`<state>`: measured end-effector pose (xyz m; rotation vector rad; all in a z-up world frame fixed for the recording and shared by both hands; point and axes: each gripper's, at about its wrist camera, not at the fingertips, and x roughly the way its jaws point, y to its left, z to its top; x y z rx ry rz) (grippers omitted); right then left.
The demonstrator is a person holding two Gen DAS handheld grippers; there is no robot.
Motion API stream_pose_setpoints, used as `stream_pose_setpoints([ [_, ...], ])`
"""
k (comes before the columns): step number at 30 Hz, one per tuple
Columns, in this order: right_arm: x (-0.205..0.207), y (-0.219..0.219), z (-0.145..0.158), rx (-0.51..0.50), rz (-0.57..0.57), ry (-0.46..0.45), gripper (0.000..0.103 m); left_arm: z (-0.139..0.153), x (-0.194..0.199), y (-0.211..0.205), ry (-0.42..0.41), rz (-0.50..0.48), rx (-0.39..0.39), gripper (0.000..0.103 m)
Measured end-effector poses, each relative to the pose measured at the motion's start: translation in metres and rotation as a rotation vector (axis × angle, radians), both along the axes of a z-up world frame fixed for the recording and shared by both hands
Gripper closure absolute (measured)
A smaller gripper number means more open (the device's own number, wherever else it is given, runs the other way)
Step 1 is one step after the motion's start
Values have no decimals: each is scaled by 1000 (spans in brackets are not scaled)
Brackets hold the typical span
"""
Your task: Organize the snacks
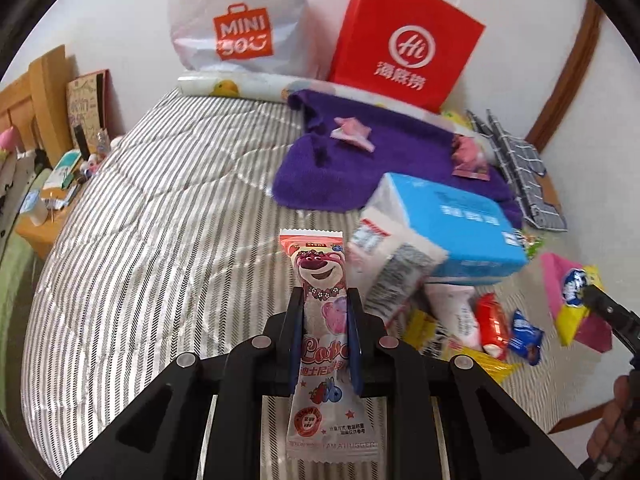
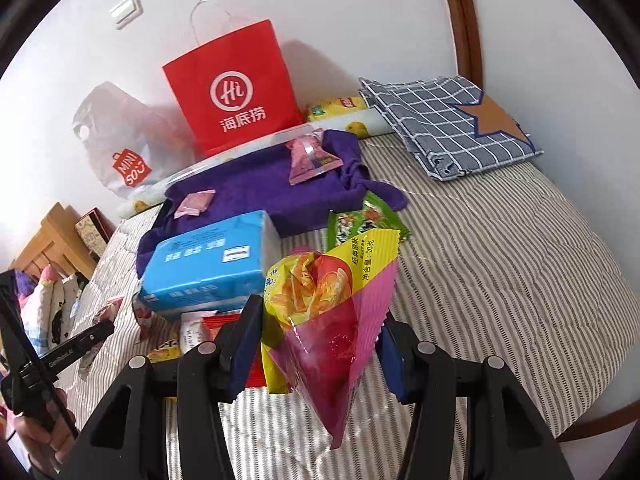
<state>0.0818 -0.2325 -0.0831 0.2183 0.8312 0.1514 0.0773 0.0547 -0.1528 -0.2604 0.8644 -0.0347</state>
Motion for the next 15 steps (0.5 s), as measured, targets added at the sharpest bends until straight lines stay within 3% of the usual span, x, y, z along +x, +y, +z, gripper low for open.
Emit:
stream_pose_setpoints([
  [15,-5,14,15,-15,35,-30,53,26,-7,-28,-48,-111,-12,84],
])
